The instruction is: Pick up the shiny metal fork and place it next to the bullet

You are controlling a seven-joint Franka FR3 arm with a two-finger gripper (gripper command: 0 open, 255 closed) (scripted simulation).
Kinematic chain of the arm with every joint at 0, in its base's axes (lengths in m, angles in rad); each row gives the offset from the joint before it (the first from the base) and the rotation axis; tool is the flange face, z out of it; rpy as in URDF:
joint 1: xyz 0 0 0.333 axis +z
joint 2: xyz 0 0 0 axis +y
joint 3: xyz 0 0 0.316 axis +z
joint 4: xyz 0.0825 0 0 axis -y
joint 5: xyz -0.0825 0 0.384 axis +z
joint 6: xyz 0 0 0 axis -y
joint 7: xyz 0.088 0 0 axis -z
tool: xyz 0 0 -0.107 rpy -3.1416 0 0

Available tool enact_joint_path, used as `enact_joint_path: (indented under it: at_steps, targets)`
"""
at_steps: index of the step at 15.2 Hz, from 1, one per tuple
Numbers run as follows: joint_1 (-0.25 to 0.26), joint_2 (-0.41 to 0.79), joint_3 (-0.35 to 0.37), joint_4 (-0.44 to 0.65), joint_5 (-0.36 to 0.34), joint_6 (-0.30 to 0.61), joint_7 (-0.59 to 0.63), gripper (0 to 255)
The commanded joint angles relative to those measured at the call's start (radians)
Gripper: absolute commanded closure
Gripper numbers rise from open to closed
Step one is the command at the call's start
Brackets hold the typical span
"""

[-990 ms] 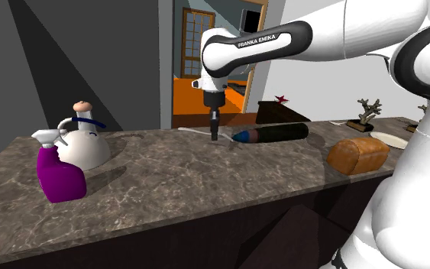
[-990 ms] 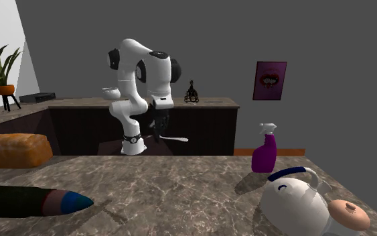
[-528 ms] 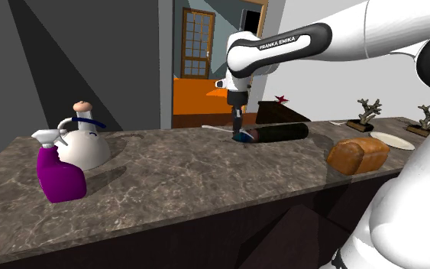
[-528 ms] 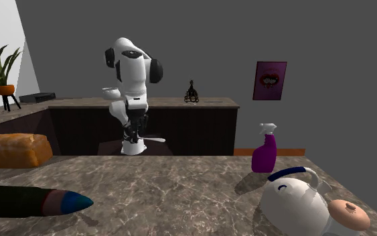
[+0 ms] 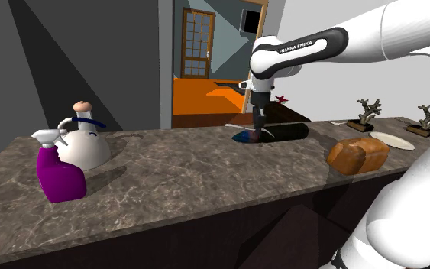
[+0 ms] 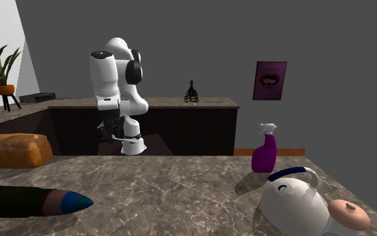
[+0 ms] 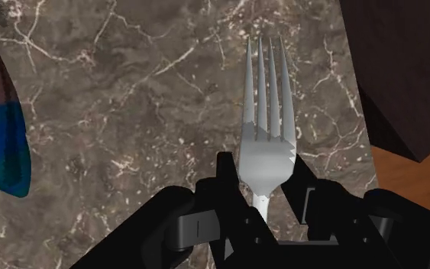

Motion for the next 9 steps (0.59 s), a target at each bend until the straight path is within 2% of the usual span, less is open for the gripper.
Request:
enact_joint_path:
  at_steps: [1,9]
  targets:
    - [-0.025,-0.009,-0.03,-0.003,-0.013,-0.002,-0.051,255]
    - [-0.116,-0.005,-0.141,0.002,-0.056,0.01,-0.238,255]
